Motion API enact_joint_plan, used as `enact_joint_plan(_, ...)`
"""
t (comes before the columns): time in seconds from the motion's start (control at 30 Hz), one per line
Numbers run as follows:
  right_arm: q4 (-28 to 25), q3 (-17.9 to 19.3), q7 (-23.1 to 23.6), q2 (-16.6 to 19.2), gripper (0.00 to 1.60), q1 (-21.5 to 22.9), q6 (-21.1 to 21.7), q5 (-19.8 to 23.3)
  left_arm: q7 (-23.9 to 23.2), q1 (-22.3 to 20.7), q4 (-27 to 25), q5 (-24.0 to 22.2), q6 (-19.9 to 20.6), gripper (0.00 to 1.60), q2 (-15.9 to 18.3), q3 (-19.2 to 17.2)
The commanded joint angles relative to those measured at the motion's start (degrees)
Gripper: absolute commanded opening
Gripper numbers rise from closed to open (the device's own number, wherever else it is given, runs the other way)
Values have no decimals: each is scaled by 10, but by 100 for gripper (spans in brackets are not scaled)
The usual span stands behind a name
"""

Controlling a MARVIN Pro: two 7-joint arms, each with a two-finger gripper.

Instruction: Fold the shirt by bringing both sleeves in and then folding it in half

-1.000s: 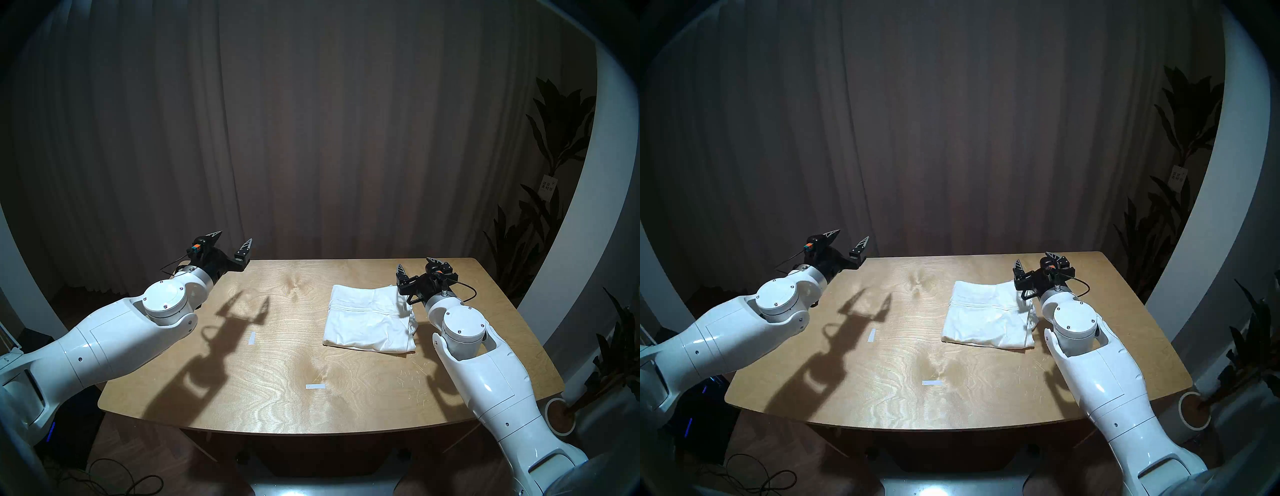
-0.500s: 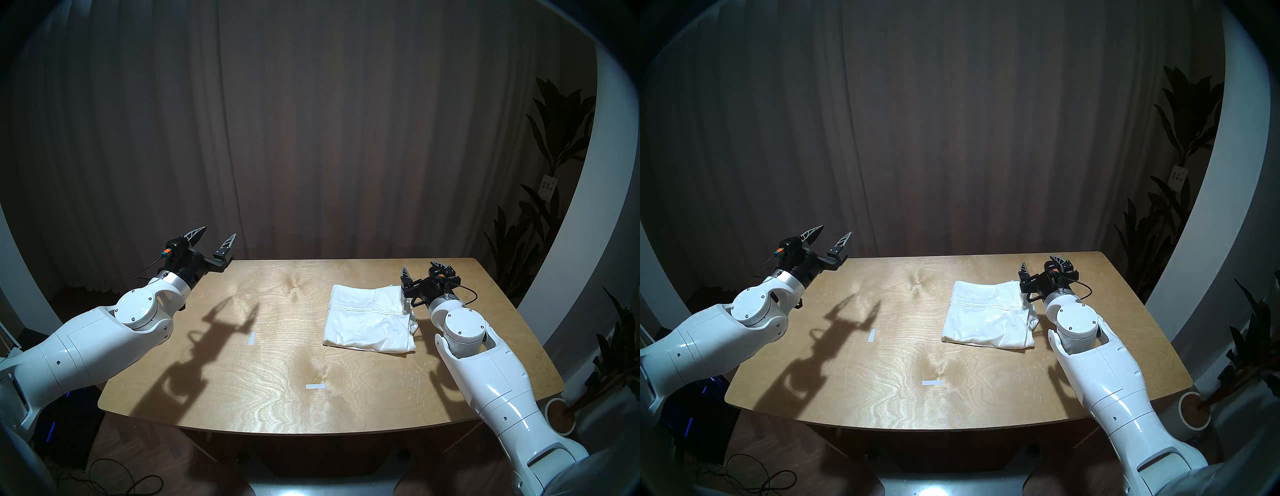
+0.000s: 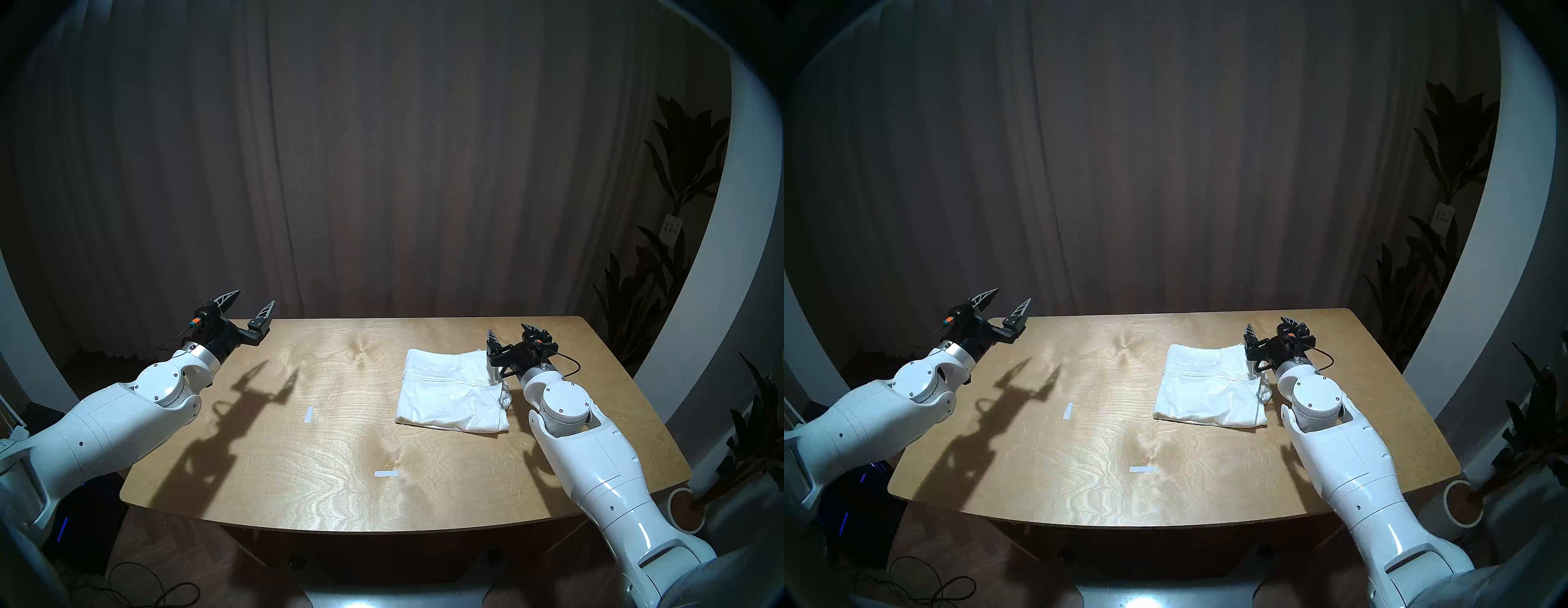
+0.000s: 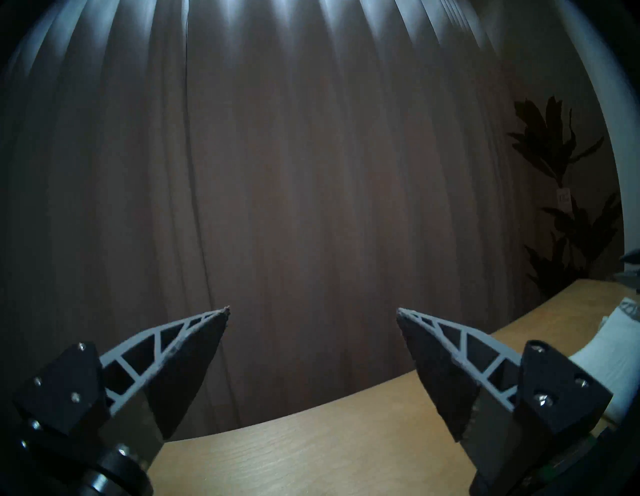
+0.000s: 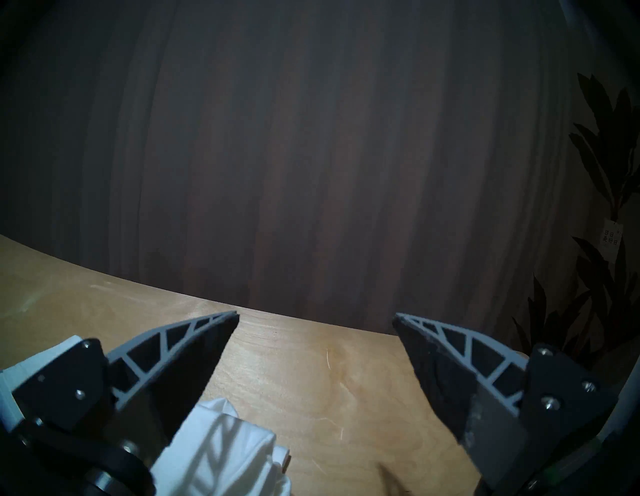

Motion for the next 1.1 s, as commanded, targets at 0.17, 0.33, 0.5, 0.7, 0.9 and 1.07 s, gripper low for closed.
enact_joint_plan(0.17, 9, -10, 46, 18, 160, 41, -8, -3, -10, -33, 2, -20, 42, 160, -4, -19)
enact_joint_plan(0.33, 28, -12, 55, 16, 160, 47, -16, -1, -25, -15, -3, -70, 48, 160, 0, -28)
enact_joint_plan(0.5, 19, 18, 48, 4, 160, 39, -12, 37, -13, 3, -10, -93, 33, 160, 13, -36)
enact_joint_plan(0.7, 11, 44, 66, 8, 160, 32, -14, 74, -14, 20, -22, -123, 31, 160, 30, -40)
enact_joint_plan(0.9, 8, 43, 70, 10, 160, 22, -16, 72, -3, 27, -20, -126, 24, 160, 23, -38)
enact_joint_plan(1.07, 7, 36, 78, 18, 160, 18, -41, 57, 20, 25, -22, -99, 15, 160, 20, -32)
